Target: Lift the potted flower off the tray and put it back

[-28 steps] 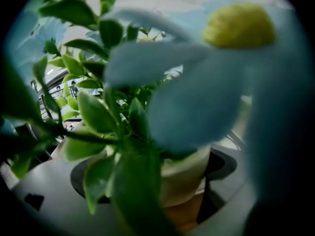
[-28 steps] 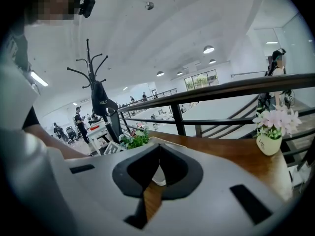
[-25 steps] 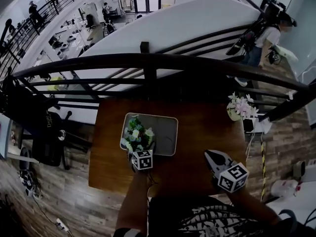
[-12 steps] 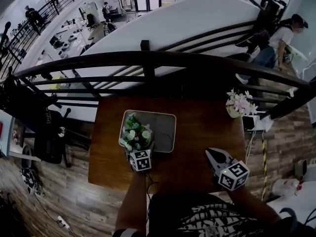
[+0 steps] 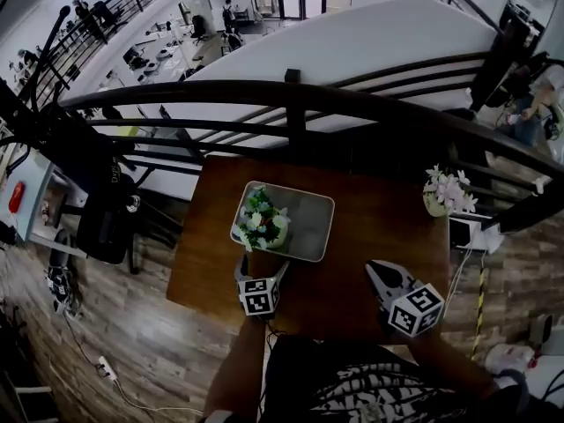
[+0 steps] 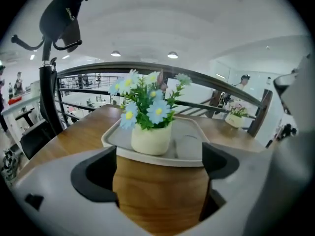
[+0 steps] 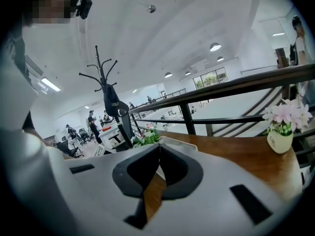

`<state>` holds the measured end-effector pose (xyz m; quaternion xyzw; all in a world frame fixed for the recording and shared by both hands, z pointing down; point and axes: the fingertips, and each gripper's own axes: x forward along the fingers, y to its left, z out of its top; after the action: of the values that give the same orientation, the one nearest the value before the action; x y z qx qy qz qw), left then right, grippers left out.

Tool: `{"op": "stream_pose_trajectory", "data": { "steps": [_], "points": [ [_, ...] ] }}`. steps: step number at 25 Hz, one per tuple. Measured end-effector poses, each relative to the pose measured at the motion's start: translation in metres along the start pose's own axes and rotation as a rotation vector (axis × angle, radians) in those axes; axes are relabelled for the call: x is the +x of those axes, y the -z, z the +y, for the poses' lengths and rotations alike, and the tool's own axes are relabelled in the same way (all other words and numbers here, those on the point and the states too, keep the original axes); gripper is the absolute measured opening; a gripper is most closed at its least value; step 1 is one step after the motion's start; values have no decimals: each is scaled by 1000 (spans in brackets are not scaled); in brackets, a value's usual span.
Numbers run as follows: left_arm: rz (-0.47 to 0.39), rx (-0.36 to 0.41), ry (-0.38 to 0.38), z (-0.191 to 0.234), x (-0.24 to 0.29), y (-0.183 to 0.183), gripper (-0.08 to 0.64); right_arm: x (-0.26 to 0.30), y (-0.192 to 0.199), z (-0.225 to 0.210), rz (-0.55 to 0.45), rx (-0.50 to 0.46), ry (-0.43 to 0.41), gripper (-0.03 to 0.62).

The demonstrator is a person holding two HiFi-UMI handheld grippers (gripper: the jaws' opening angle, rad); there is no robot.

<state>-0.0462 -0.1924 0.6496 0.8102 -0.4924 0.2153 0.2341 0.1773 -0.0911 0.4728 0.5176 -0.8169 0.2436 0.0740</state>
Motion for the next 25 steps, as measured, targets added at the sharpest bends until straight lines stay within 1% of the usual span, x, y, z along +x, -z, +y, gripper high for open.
{"op": "stream_pose_trajectory", "data": {
  "steps": [1,2,3,5,7,9,10,12,14,21,25],
  "points": [
    [-9,-5,5,-3,-10,0,549,1,0,4,0,-3,-14,-2],
    [-23,-6,-2,-5,-21,-2,480,3,0,8,0,-8,-28,-2],
    [-44,-7,-18,-6,-34,-4,401,5,0,12,0,-13,-42,-2],
    [-103,-18,-59,-6,-59,-12,204,8,1,20,1,-23,-68,-2],
    [-155,-51,-92,-9,-84,-19,149,9,1,27,2,-30,-88,-2],
    [-188,-104,-136,-8,-108,-22,61,10,1,35,1,-46,-110,-2],
    [-206,-135,-156,-7,-121,-23,32,11,0,40,0,-57,-122,-2],
    [-243,-195,-178,-7,-143,-28,11,11,-2,49,-5,-80,-151,-2],
    [-280,-229,-179,-13,-161,-35,9,12,-1,54,-8,-100,-179,-2],
    [-392,-232,-176,-34,-216,-59,8,10,9,73,-12,-145,-239,-2],
    [-392,-215,-178,-49,-228,-60,8,7,7,85,-24,-214,-258,-2]
  ]
}}
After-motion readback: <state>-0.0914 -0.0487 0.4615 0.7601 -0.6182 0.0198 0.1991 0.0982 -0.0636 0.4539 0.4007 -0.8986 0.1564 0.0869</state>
